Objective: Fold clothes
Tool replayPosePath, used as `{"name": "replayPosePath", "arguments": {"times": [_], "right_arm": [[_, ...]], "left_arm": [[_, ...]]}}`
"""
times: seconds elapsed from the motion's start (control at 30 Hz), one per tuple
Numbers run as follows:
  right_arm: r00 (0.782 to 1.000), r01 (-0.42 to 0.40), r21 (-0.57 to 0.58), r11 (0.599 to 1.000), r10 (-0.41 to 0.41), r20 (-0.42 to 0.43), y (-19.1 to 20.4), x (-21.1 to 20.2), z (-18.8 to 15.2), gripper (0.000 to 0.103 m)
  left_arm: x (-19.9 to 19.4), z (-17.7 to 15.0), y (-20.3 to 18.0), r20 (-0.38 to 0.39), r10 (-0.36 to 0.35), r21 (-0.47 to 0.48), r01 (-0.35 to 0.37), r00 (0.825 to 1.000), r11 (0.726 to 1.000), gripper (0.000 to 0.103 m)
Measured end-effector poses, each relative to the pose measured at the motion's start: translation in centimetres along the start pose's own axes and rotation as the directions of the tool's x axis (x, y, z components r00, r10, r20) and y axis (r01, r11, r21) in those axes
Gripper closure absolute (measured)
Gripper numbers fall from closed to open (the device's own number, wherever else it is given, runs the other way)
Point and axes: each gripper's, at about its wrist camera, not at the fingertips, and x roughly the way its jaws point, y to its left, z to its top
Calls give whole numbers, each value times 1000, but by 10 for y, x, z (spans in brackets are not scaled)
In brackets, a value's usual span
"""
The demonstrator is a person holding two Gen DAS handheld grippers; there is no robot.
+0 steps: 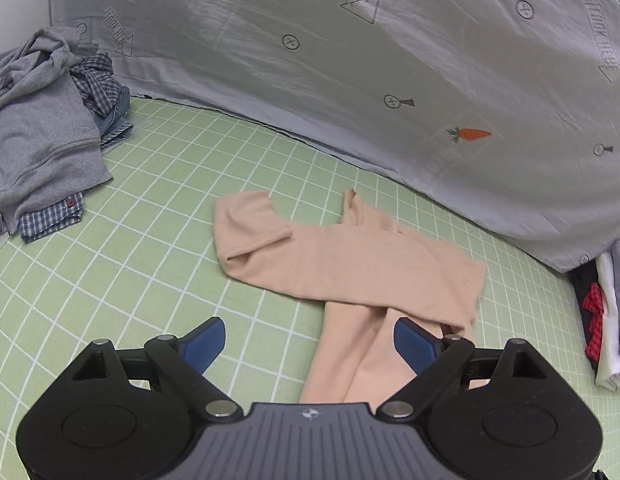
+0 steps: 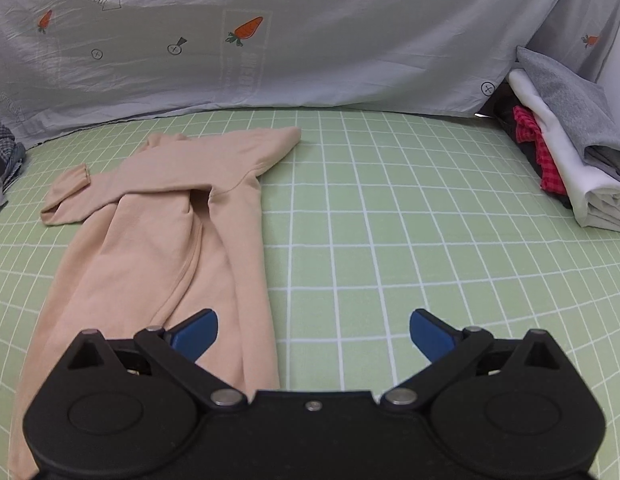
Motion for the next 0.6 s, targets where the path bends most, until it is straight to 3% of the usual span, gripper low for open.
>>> {"name": "replayPosePath", "arguments": {"times": [0.17, 0.27, 0.33, 0.47, 0.53, 0.6], "right_arm": [[1000, 16, -23, 1000, -16, 1, 8, -15, -31, 1], [1000, 28, -30, 999, -28, -7, 11, -19, -45, 9], [999, -2, -17, 1000, 2, -36, 12, -20, -54, 25], [995, -63, 2, 998, 63, -74, 12, -17, -69, 47], [994, -72, -9, 997, 71, -85, 14, -16, -74, 72], [994, -67, -23, 998, 65, -83, 15, -17, -77, 83]], "left_arm": [[-26, -28, 5, -7, 30, 35, -30, 1000, 999, 12], [-36, -46, 11, -24, 71, 41, -70, 997, 997, 12], [-43, -58, 16, -38, 95, 39, -94, 995, 995, 12], [-57, -83, 26, -67, 133, 29, -131, 989, 991, 12], [-64, -95, 33, -79, 146, 19, -145, 986, 989, 12], [-69, -103, 40, -93, 151, 5, -152, 984, 988, 12]]}}
